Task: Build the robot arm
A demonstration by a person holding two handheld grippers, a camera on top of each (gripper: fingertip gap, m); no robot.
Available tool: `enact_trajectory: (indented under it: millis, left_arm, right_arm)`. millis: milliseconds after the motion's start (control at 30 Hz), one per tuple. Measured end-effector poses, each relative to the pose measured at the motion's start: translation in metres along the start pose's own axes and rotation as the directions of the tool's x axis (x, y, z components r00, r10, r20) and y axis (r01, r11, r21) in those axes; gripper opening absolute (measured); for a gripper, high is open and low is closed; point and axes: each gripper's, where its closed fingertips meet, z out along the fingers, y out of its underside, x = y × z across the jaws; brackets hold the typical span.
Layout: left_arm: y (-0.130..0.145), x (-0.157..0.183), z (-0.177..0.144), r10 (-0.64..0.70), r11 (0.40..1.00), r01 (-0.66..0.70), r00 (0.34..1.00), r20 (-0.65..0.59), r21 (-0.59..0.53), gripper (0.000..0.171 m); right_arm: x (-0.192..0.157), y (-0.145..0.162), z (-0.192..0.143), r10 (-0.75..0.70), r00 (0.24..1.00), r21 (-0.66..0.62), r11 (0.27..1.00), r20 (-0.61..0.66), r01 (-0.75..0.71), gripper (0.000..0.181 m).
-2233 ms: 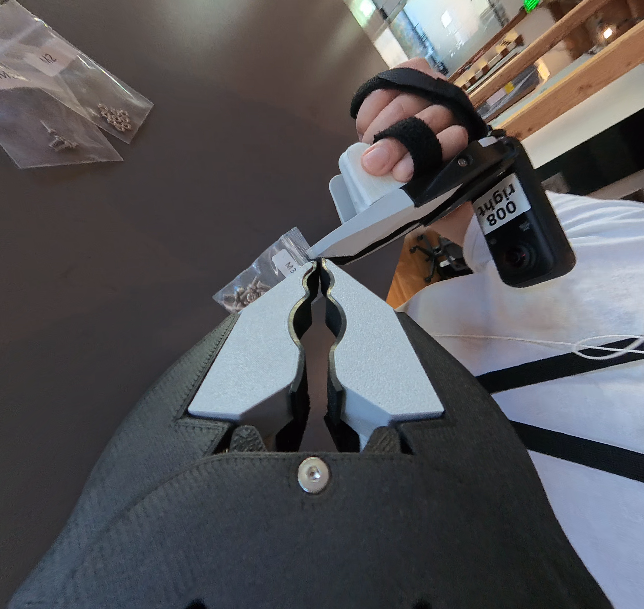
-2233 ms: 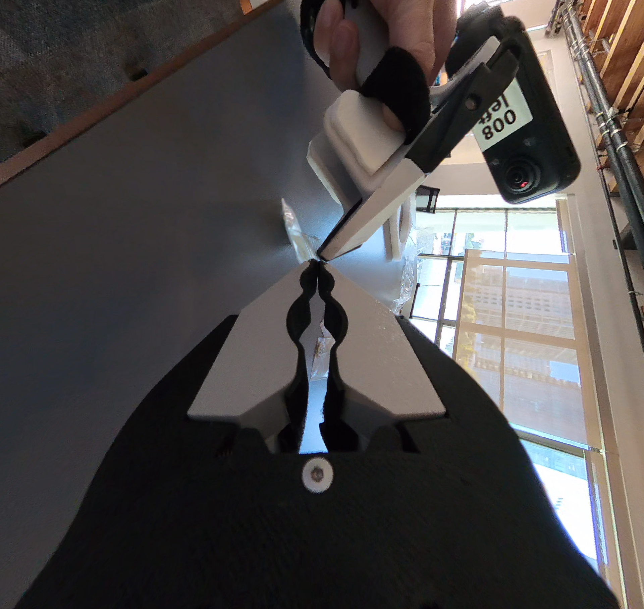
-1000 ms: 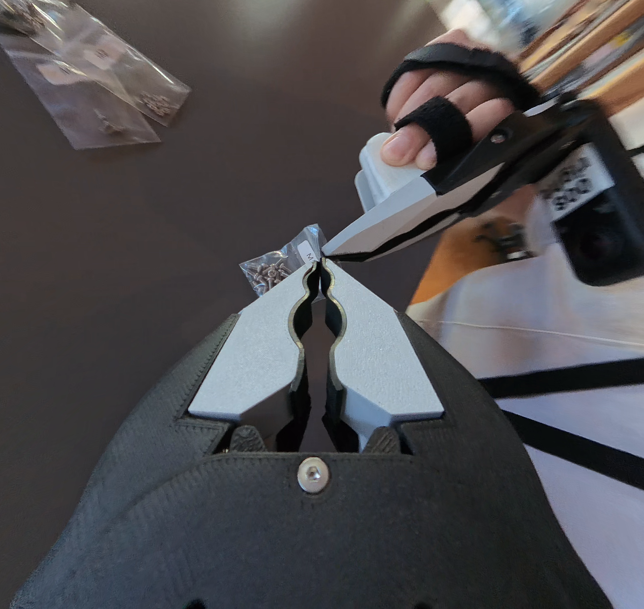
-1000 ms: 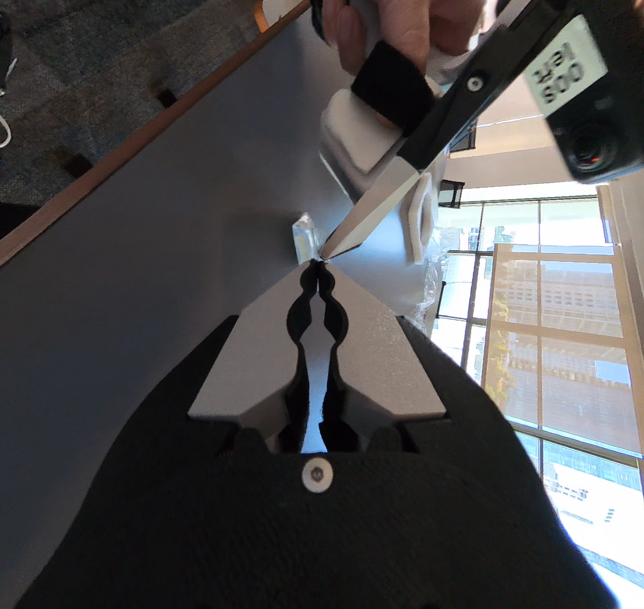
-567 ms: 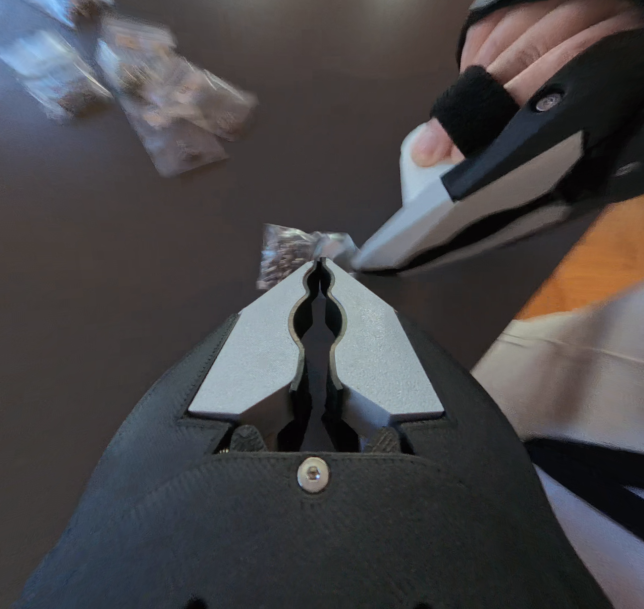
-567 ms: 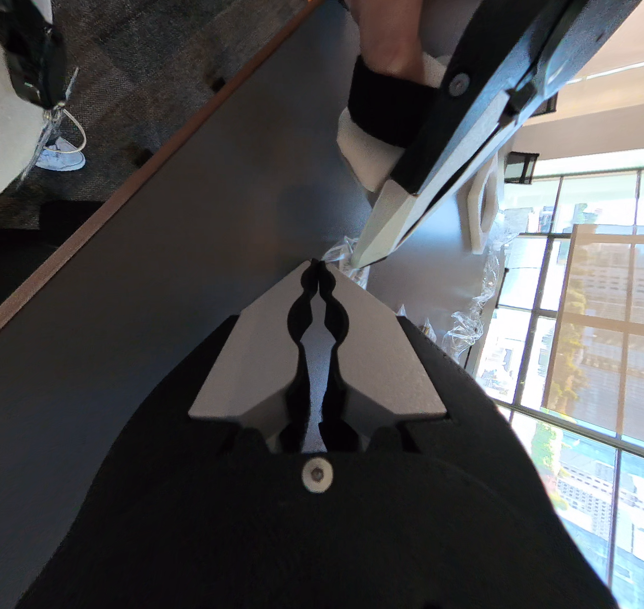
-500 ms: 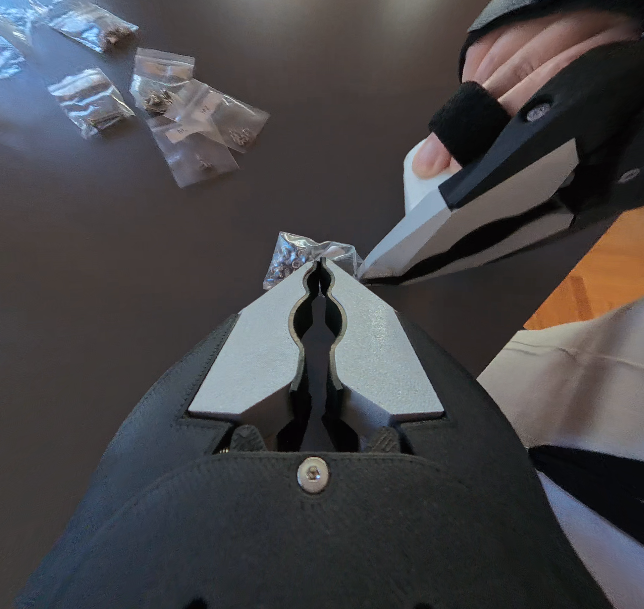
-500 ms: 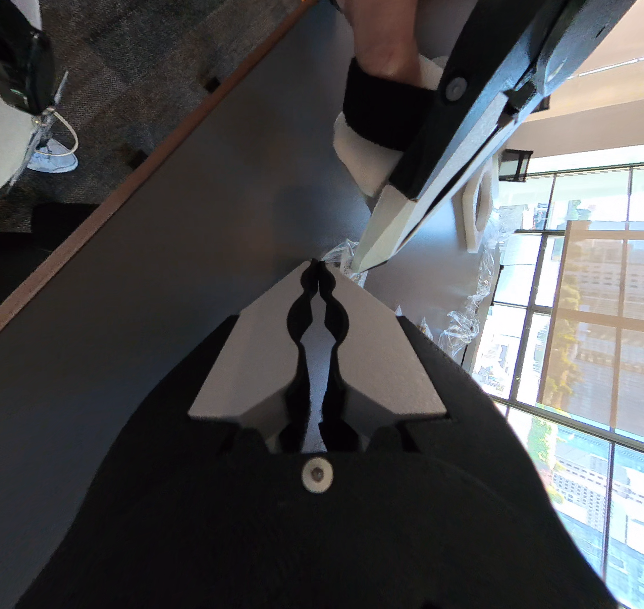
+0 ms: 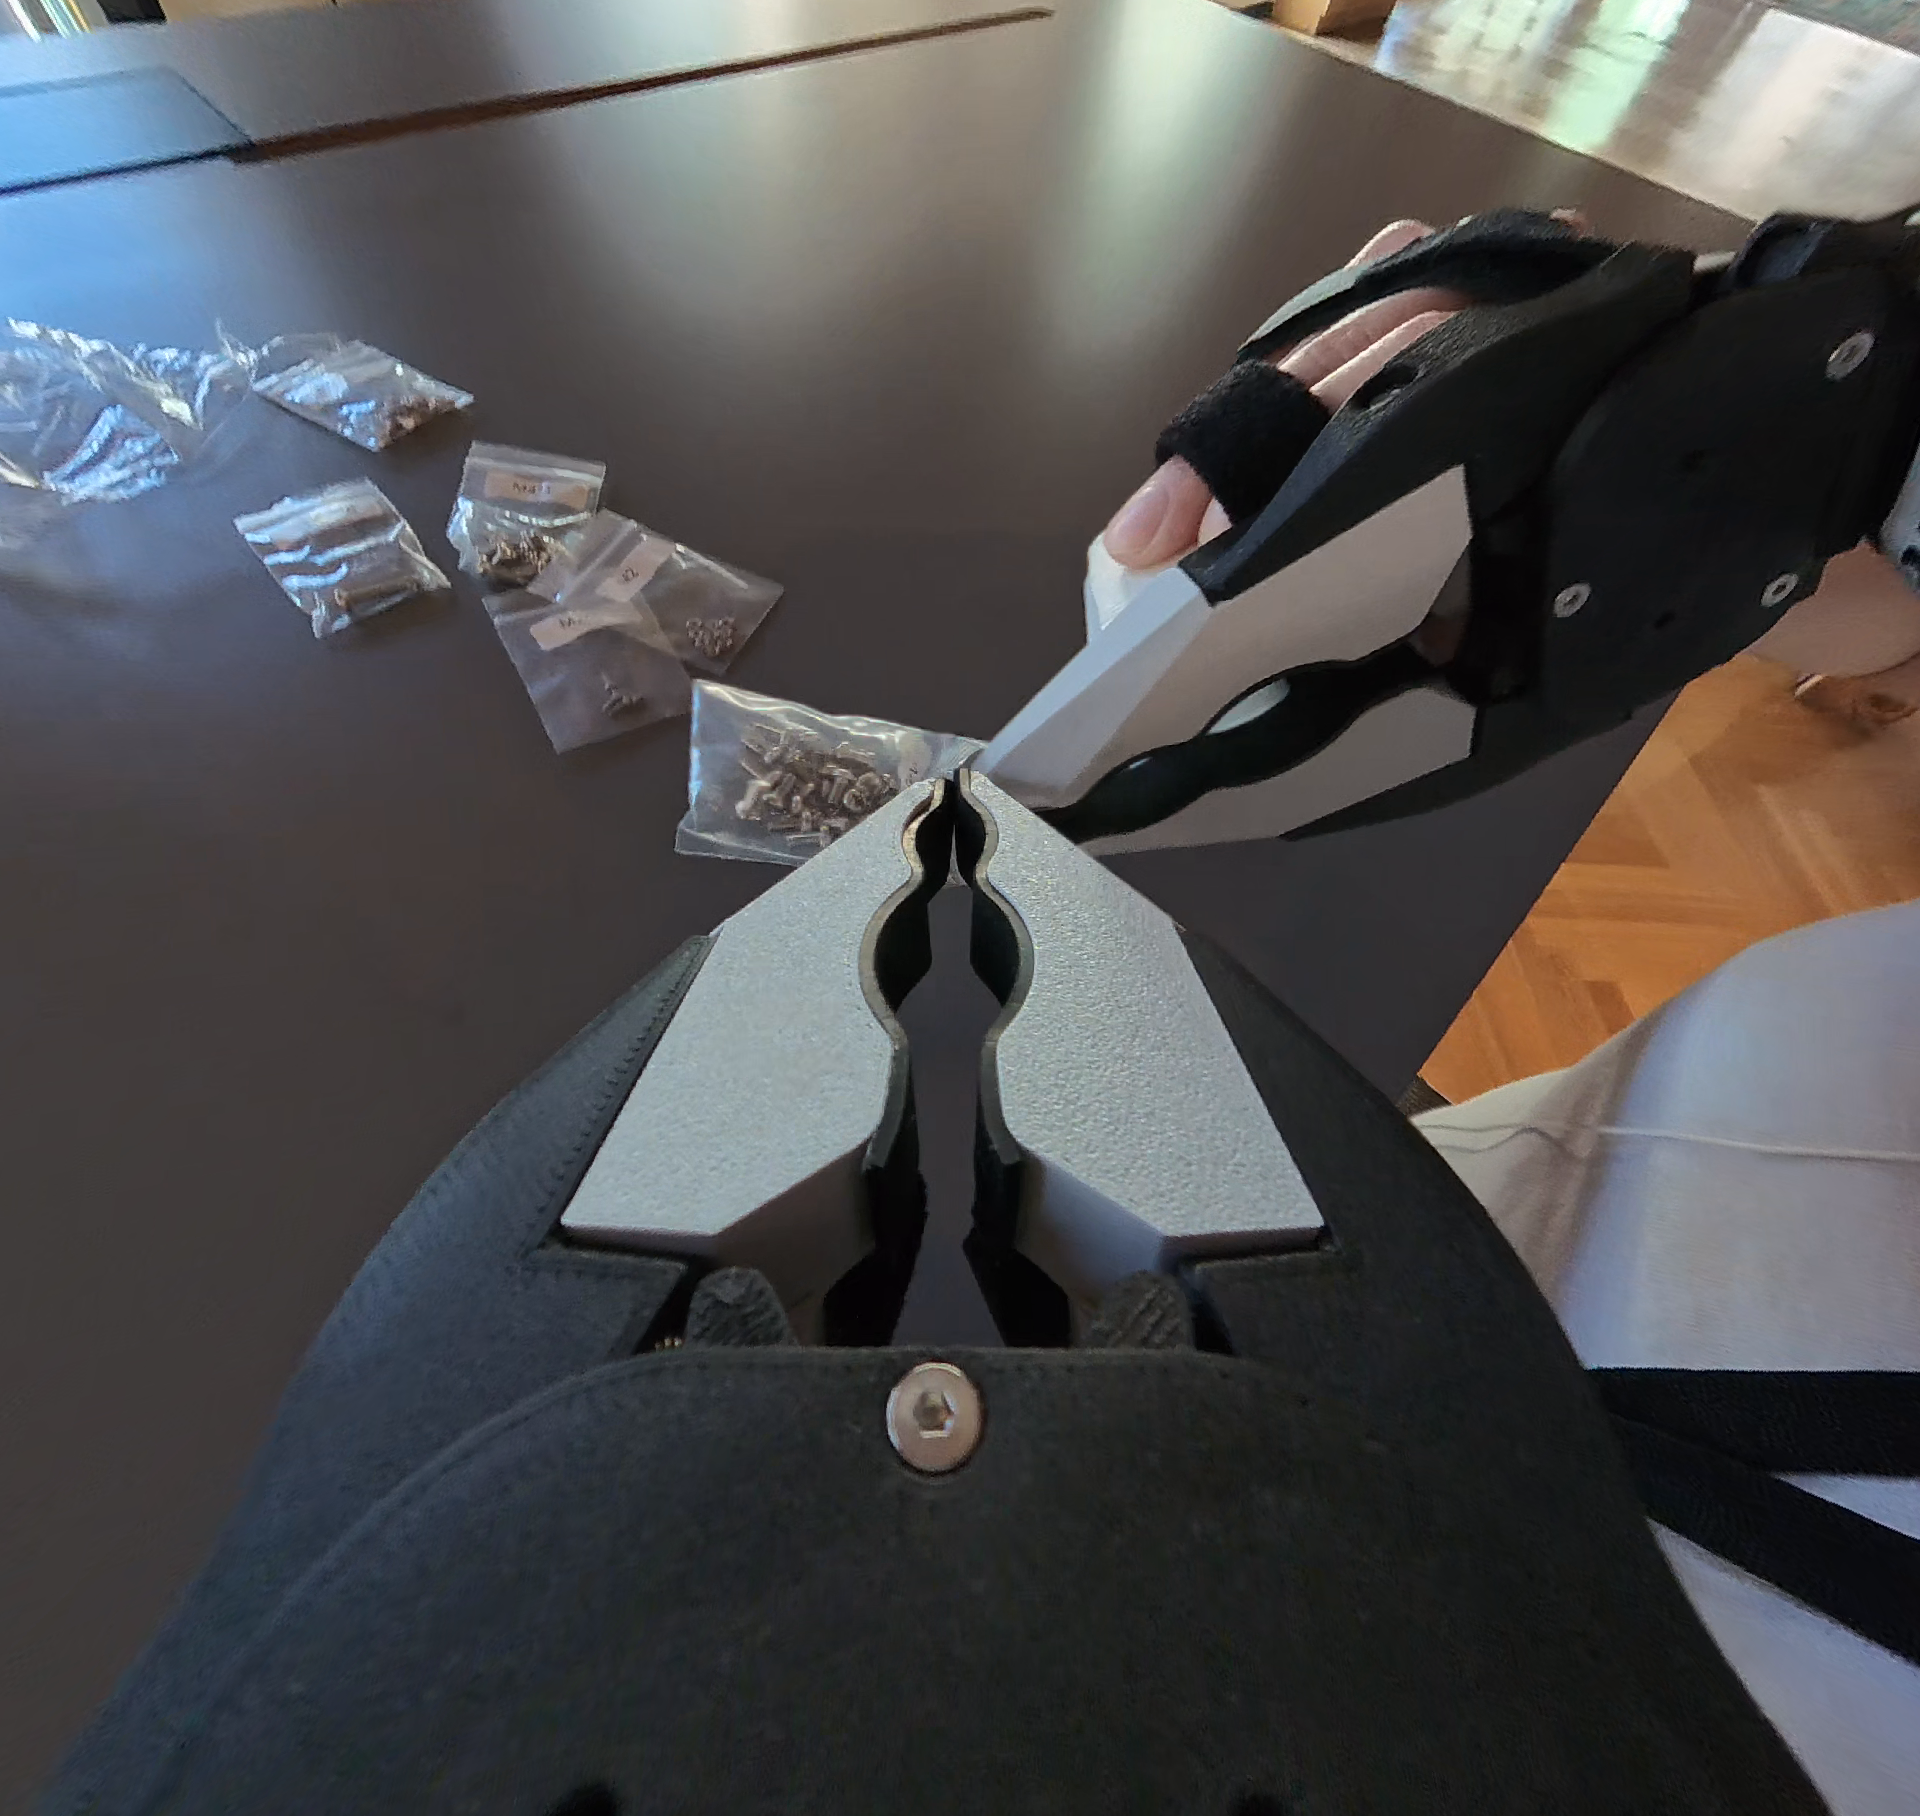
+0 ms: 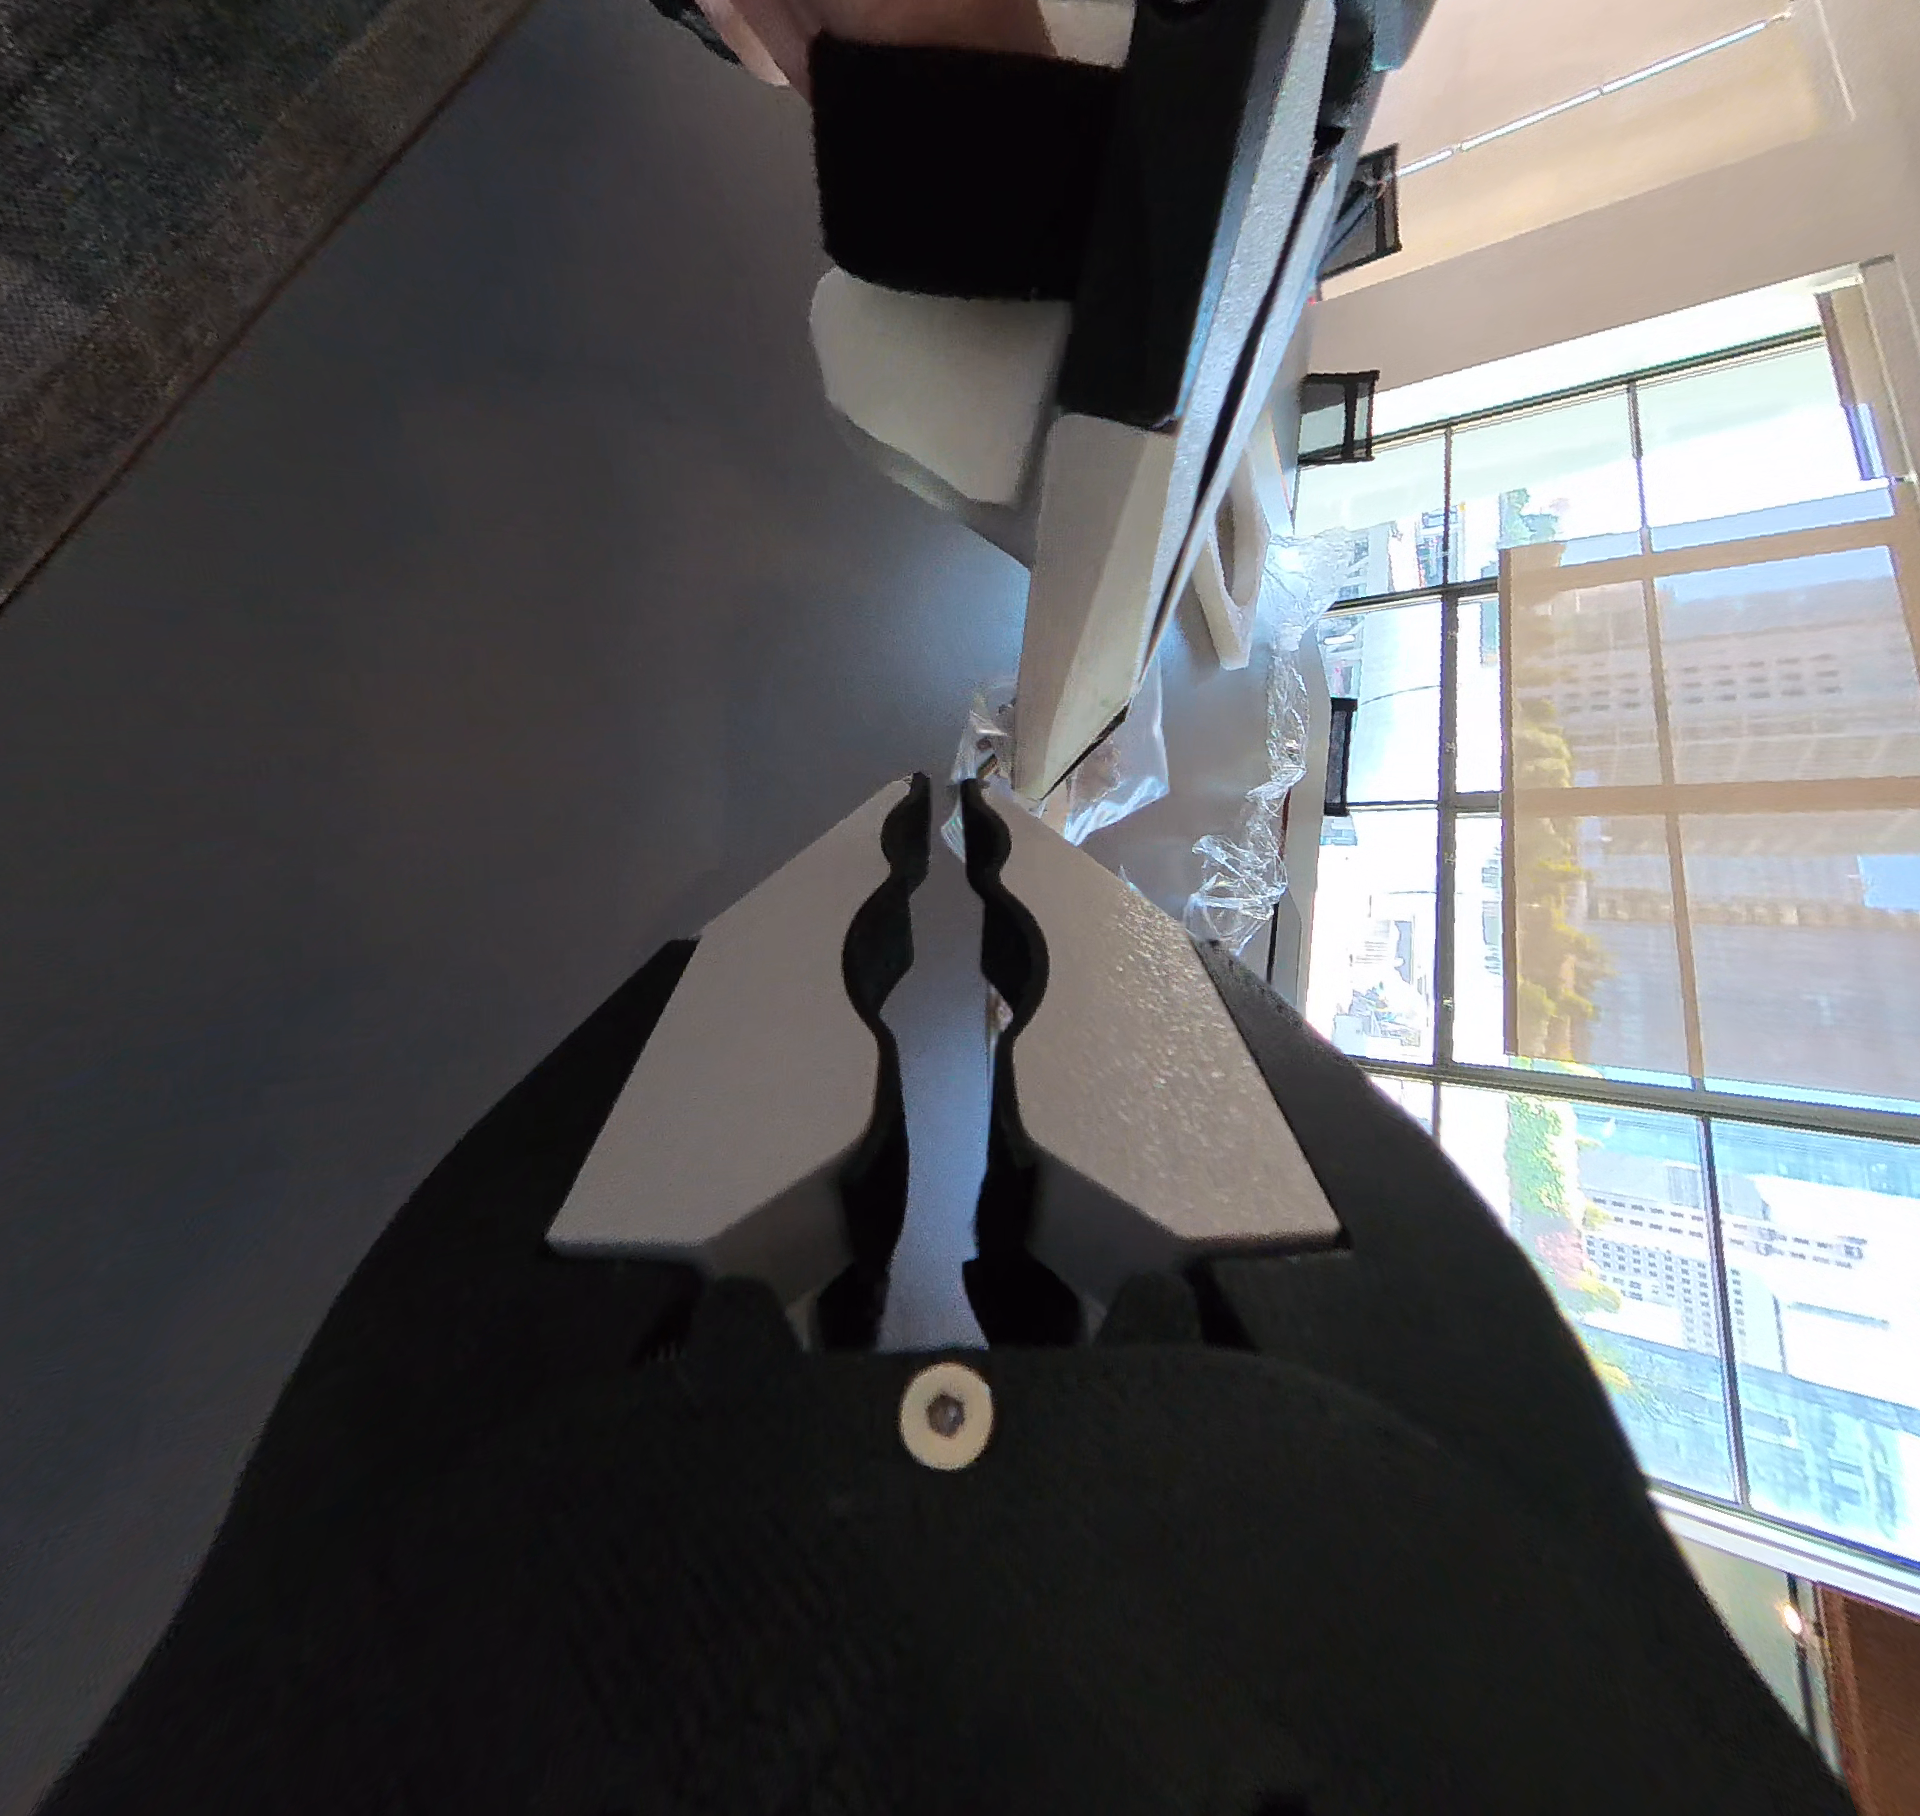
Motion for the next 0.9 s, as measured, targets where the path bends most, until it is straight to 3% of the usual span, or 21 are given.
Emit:
enact_trajectory:
  millis: [400,633,900]
  left_arm:
    - [0.01,0.0,0.005,-0.296,0.955,0.294,0.937,-0.185,-0.04,0.0]
    - [0.008,0.001,0.004,-0.22,0.975,0.22,0.966,-0.137,-0.012,0.0]
    - [0.005,-0.003,0.002,-0.097,0.995,0.098,0.995,-0.038,0.012,0.0]
  right_arm:
    - [-0.006,0.004,-0.002,0.022,0.999,-0.012,1.0,0.048,-0.021,0.0]
    - [-0.011,0.007,0.0,0.141,0.98,-0.019,0.99,0.139,-0.14,0.0]
    - [-0.017,0.005,0.003,0.152,0.973,-0.008,0.988,0.171,-0.153,0.0]
